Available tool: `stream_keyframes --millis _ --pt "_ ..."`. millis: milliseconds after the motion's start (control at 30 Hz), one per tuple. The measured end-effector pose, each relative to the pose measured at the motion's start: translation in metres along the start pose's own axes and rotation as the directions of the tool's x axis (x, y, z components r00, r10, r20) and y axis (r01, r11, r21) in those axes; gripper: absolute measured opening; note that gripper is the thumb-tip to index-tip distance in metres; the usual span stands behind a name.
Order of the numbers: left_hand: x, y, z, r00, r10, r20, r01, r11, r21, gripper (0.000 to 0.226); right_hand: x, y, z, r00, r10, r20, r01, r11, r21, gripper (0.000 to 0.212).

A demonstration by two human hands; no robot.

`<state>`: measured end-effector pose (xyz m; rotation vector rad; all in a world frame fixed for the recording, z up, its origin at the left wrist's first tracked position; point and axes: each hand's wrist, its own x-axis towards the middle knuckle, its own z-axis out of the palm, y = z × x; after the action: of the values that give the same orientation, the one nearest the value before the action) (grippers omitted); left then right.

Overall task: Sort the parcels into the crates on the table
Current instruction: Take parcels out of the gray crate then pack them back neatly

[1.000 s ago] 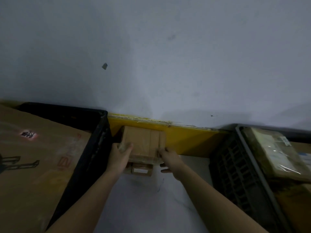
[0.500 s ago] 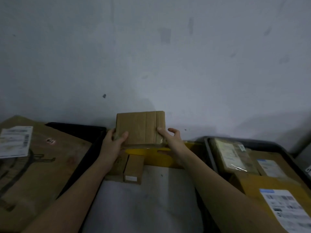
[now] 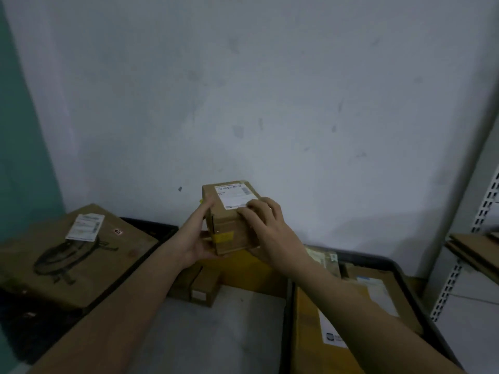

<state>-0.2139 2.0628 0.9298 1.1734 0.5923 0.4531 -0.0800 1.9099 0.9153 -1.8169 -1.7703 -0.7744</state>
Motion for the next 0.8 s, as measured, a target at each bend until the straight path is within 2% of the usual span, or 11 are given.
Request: stream_keyframes --millis 67,133,200,233,300,333,400,500,667,733,800 --pt "-0.013 -0.004 0.01 0.999 0.028 -0.025 -0.028 0.999 0.018 0.057 -0.011 -0.003 -0.019 0.997 0.051 0.05 -0.056 0.992 0.11 0.072" --pt "-0.025 -0.009 0.016 0.995 0.09 -0.049 -0.088 0.995 0.038 0.064 -0.021 -0.009 -0.035 0.964 0.243 0.111 -0.267 0.901 0.343 0.066" --pt "-0.034 -0.014 0.02 0.985 0.168 -0.04 -0.167 0.986 0.014 0.072 -0.026 -0.016 -0.048 0.864 0.486 0.133 -0.477 0.705 0.524 0.071" --pt "-0.038 -0.015 0.023 0.979 0.204 -0.019 -0.204 0.979 -0.014 0.073 -0.028 -0.018 -0.055 0.8 0.57 0.187 -0.549 0.569 0.613 0.078" --pt "-0.046 -0.014 0.031 0.967 0.253 0.027 -0.252 0.967 -0.045 0.074 -0.031 -0.023 -0.066 0.716 0.587 0.378 -0.607 0.254 0.753 0.083" --pt "-0.049 -0.012 0.034 0.963 0.264 0.049 -0.262 0.964 -0.042 0.076 -0.033 -0.026 -0.07 0.701 0.559 0.442 -0.601 0.131 0.789 0.077" --pt "-0.054 -0.009 0.038 0.96 0.258 0.106 -0.255 0.966 -0.042 0.084 -0.036 -0.031 -0.075 0.691 0.576 0.437 -0.54 0.01 0.841 0.059" --pt "-0.059 -0.004 0.041 0.955 0.244 0.169 -0.245 0.969 -0.018 0.088 -0.04 -0.033 -0.081 0.677 0.639 0.366 -0.479 0.005 0.878 0.046" --pt "-0.062 0.012 0.028 0.955 0.271 0.123 -0.272 0.962 -0.014 0.103 -0.052 -0.027 -0.101 0.672 0.611 0.419 -0.576 0.075 0.814 0.036" --pt "-0.064 0.012 0.02 0.957 0.254 0.14 -0.26 0.965 0.025 0.1 -0.06 -0.027 -0.106 0.677 0.564 0.472 -0.622 0.097 0.777 0.043" --pt "-0.065 0.006 0.015 0.96 0.216 0.18 -0.228 0.972 0.049 0.086 -0.07 -0.026 -0.11 0.676 0.567 0.471 -0.63 0.114 0.768 0.047"
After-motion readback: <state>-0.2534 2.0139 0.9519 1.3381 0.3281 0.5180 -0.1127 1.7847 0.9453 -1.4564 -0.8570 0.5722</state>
